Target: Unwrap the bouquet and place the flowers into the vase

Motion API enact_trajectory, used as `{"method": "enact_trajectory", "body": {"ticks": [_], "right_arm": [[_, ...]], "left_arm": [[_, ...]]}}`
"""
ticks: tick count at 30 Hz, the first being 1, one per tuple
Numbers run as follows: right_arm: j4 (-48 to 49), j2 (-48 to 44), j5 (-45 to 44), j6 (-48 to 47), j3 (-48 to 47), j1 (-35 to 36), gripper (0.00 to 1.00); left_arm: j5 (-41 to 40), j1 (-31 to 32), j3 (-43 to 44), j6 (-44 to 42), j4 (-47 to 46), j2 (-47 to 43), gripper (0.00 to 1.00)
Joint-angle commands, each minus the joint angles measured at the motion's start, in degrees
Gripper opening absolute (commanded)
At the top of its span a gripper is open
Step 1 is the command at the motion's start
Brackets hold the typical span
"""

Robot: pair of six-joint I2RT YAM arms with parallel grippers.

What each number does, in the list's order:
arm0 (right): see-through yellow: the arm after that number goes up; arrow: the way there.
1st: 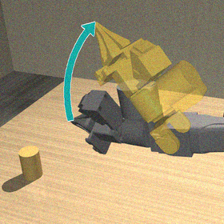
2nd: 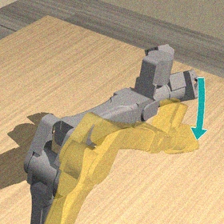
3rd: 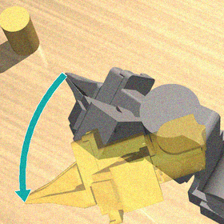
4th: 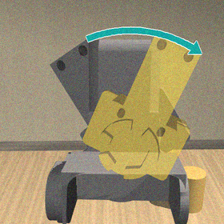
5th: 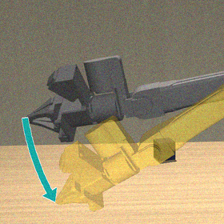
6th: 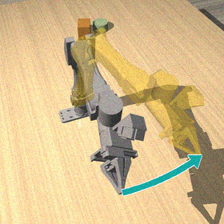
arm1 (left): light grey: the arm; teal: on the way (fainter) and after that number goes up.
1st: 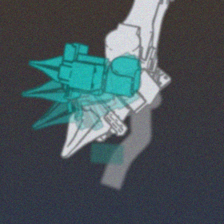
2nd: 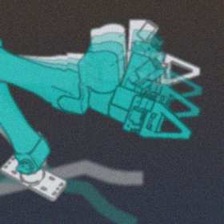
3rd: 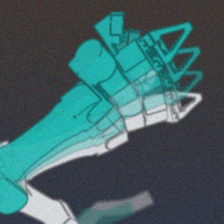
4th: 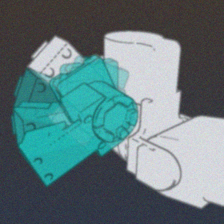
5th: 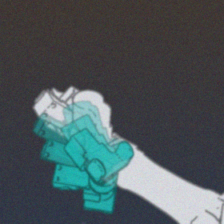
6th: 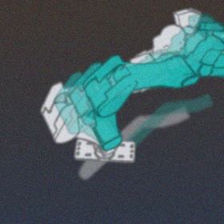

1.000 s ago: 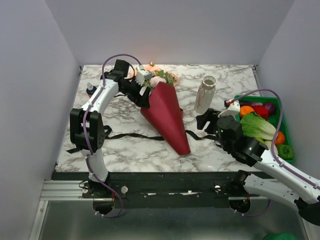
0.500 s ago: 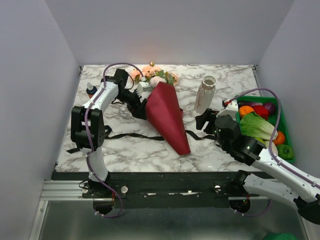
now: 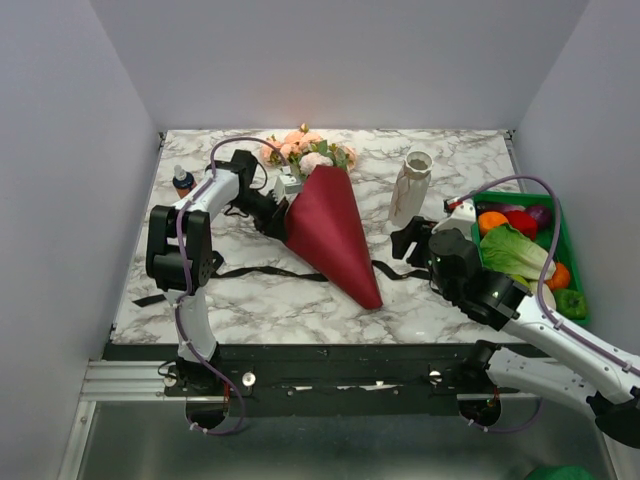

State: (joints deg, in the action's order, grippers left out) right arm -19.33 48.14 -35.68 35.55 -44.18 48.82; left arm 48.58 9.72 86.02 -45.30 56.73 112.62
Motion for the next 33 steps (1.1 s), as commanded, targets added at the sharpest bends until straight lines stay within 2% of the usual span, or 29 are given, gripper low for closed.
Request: {"method": "enact_trajectory", "body": {"ticks": [1,8,12,15,22,24,25,26,27,29,31,33], "right_arm": [[0.9,0.6,-0.3,0.4,-2.6,0.4,0.75],[1.7,-0.1,-0.1,0.3,-3.1,0.5,0.75],[2.0,-1.5,0.1,0.9,-2.1,0.5,0.75],[2.1,-2.8,0.2,1.5,-1.3,0.4,0.74],[1.4,-5.8,-0.4,2.4,0.2,0.5,0.74],[0.8,-6.2,-0.9,2.3,0.1,0.4,0.74],[0.4,-6.7,-0.9,2.2,0.1,0.5,0.75],[0.3,-6.8,-0.9,2.2,0.1,0.4,0.75],[0.3,-7.0,-0.8,2.1,0.5,0.4,0.75],[0.3,-7.2,-0.4,1.9,0.9,0.5,0.75],[0.2,-7.3,-0.3,1.9,1.1,0.4,0.76],[0.2,-7.1,0.1,1.7,1.0,0.4,0.76]], "left_arm": [[0.6,-0.3,5.0,-0.5,1.9,-2.3,0.17],[3.6,-0.2,22.0,-2.6,19.3,-3.5,0.13],[6.2,0.8,29.5,-1.9,24.8,-5.7,0.12],[6.2,3.2,30.6,-0.1,25.5,-7.8,0.08],[5.1,10.0,29.0,4.8,21.6,-10.7,0.12],[6.1,8.8,27.9,3.4,22.5,-10.4,0.25],[6.1,8.1,27.5,1.6,23.4,-10.1,0.4],[6.3,5.7,27.1,-2.0,25.7,-9.2,0.71],[6.7,4.3,26.0,-3.7,26.7,-8.6,0.78],[9.1,-0.9,25.3,-7.9,29.9,-6.0,0.84],[10.7,-4.0,22.5,-9.4,29.9,-5.0,0.85],[12.0,-7.0,17.4,-14.4,29.8,-4.6,0.85]]}}
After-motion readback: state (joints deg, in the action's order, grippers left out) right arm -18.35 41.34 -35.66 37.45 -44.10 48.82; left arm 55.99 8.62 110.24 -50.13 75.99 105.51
